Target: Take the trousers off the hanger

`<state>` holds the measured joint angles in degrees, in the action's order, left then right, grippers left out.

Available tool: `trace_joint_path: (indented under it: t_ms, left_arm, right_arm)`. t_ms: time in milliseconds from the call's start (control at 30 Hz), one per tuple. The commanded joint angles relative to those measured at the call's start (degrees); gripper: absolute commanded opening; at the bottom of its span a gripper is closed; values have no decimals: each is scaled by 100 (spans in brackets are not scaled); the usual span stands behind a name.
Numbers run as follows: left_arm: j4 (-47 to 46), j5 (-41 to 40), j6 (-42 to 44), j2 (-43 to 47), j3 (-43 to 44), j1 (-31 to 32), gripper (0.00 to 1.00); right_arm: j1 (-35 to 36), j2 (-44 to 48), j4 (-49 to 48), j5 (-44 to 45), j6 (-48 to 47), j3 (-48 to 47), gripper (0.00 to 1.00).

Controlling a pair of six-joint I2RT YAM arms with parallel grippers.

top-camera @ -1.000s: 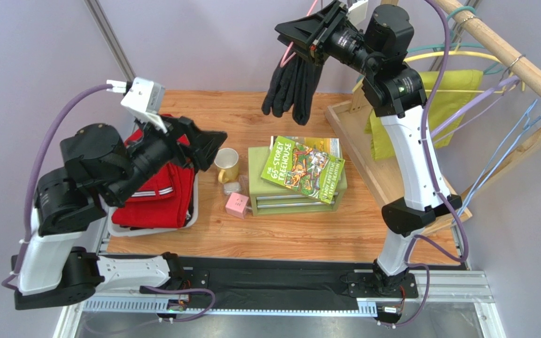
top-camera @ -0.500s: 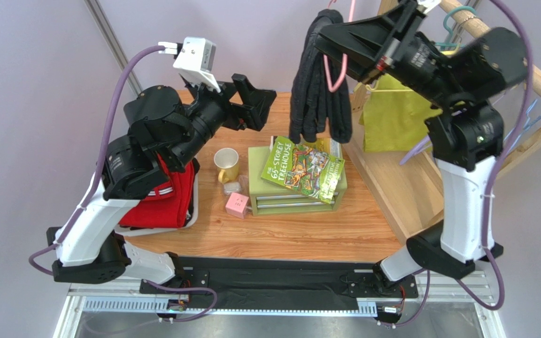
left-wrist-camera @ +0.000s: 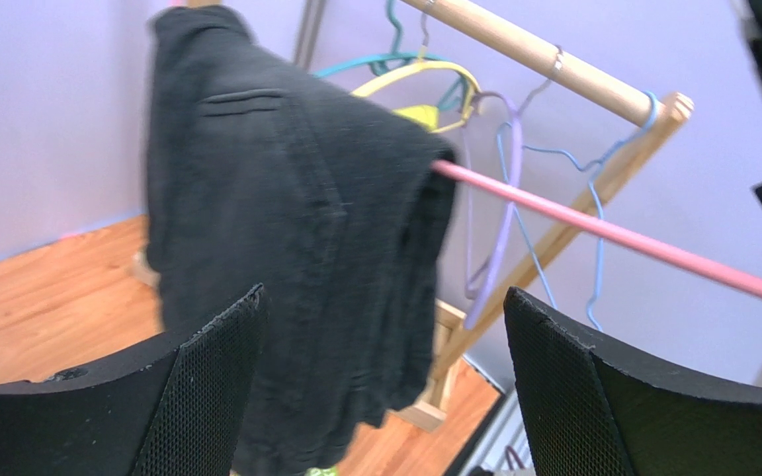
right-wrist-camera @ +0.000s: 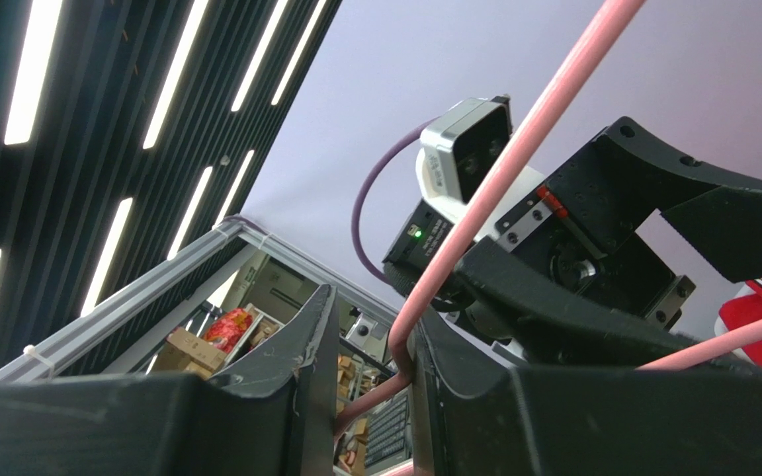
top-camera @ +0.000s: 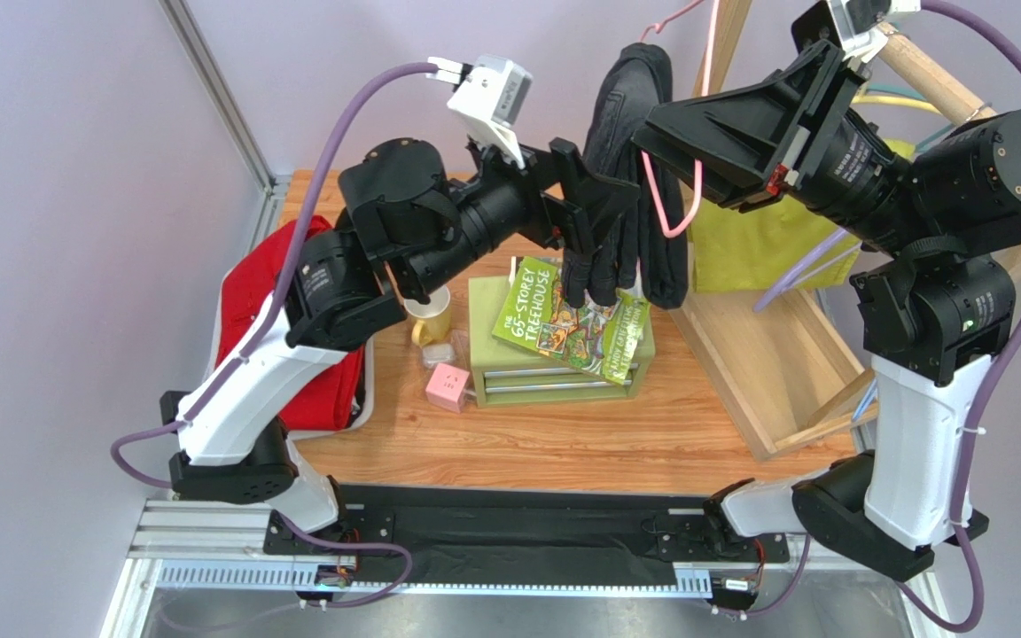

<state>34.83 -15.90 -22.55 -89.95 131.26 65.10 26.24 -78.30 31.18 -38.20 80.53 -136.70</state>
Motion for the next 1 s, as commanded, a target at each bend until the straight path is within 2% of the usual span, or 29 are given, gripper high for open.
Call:
trace_joint_path:
  t_ms: [0,500,767,967]
  left_arm:
    - [-135,79,-57,-119,452,187,93]
    - [68,-835,672,-435,620,319,81]
    - [33,-809,726,-690,830,337,79]
    - [-2,-880,734,-690,822,328,82]
  right_arm:
    - [30,271,-754,-197,-433,-5,0]
    - [39,430,-877,-276,-126,-76,0]
    - [30,500,-921,-267,-81,-23,0]
    - [30,535,-859,-276,-90,-14,0]
